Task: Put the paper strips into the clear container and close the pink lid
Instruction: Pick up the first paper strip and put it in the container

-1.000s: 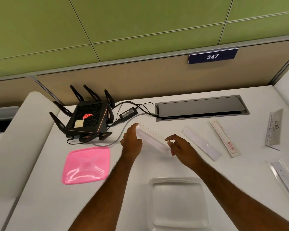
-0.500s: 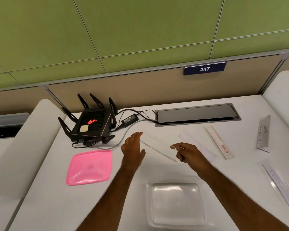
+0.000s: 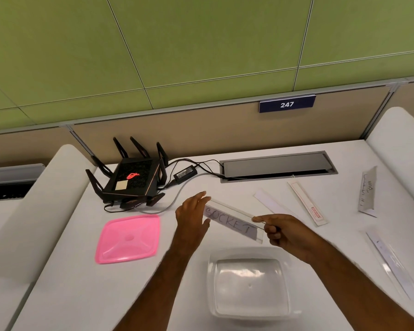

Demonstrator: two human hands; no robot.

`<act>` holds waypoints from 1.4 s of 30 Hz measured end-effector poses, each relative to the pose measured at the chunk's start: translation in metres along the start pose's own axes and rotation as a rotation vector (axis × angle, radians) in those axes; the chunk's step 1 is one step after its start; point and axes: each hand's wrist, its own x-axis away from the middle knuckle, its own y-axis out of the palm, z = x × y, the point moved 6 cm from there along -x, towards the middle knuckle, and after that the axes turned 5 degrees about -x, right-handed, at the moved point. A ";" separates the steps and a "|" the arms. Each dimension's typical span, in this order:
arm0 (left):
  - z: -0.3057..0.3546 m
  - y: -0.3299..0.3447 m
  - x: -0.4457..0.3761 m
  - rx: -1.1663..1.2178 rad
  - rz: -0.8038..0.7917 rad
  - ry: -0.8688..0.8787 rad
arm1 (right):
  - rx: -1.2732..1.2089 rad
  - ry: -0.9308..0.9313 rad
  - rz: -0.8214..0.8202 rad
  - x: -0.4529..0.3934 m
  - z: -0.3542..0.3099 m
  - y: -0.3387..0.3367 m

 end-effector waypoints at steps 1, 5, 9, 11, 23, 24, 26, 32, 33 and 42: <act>0.002 -0.001 0.002 0.010 0.011 0.019 | -0.013 0.012 -0.004 0.002 0.001 -0.002; 0.008 -0.004 0.009 0.031 0.019 0.094 | -0.042 0.048 -0.002 0.007 0.004 -0.010; 0.009 -0.007 0.014 0.073 0.004 0.129 | 0.043 0.010 0.024 0.011 0.005 -0.019; 0.009 -0.010 0.017 0.087 0.015 0.124 | 0.118 -0.040 0.058 0.011 0.004 -0.019; 0.014 -0.012 0.030 0.123 0.014 0.120 | 0.492 -0.286 0.292 0.024 -0.002 -0.031; 0.014 -0.011 0.032 0.135 0.009 0.113 | 0.524 -0.308 0.284 0.026 -0.001 -0.031; 0.014 -0.010 0.035 0.162 -0.006 0.097 | 0.615 -0.351 0.236 0.031 0.003 -0.032; 0.009 -0.002 0.043 0.242 -0.112 0.001 | 0.933 -0.430 0.120 0.035 0.010 -0.029; 0.009 -0.001 0.044 0.263 -0.125 -0.014 | 0.957 -0.448 0.112 0.035 0.011 -0.028; 0.015 -0.001 0.048 0.302 -0.168 -0.065 | 1.004 -0.484 0.154 0.031 0.014 -0.039</act>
